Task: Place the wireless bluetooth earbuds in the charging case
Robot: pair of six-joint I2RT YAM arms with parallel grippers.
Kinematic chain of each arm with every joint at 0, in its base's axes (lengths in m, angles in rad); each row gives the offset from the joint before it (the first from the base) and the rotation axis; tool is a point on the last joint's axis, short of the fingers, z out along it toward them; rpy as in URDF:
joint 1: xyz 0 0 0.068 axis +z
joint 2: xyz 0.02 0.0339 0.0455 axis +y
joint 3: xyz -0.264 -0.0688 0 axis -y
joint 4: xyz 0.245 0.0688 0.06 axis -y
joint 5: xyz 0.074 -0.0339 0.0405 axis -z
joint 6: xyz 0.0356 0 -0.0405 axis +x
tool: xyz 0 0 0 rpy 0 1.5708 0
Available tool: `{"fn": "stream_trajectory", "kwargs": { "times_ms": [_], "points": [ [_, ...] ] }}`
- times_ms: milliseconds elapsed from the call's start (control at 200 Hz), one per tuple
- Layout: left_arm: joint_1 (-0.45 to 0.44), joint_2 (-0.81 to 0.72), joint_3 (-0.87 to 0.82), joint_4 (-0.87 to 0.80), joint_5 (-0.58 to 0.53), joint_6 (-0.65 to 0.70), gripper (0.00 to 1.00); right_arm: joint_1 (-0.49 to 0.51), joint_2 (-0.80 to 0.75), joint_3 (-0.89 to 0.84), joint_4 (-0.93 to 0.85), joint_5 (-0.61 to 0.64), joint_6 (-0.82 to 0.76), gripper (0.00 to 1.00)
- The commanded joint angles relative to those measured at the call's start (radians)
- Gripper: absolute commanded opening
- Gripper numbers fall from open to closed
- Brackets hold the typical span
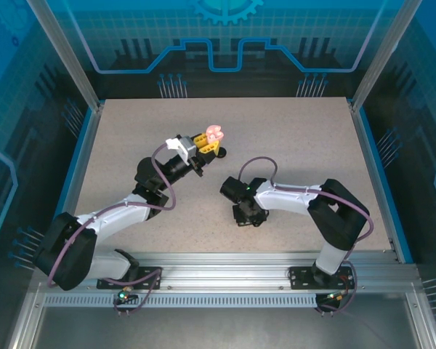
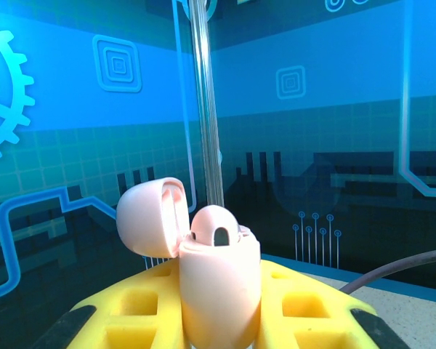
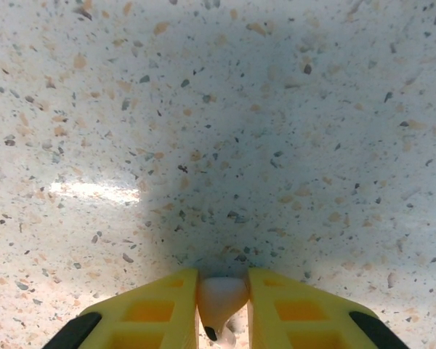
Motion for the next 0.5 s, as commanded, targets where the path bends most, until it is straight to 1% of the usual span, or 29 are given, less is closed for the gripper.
{"fn": "stream_trajectory", "kwargs": {
  "times_ms": [0,150,280,490],
  "points": [
    [-0.006,0.004,0.015,0.046,0.021,-0.013,0.00,-0.025,-0.020,-0.026,0.011,0.024,0.001,0.20],
    [-0.006,0.002,0.017,0.046,0.022,-0.014,0.00,-0.034,-0.085,-0.020,-0.002,0.036,-0.002,0.19],
    [-0.006,0.002,0.020,0.048,0.023,-0.014,0.00,-0.059,-0.176,0.009,-0.028,0.048,-0.019,0.19],
    [-0.006,0.011,0.028,0.048,0.029,-0.014,0.00,-0.165,-0.337,0.143,-0.067,0.032,-0.097,0.19]
  ]
}}
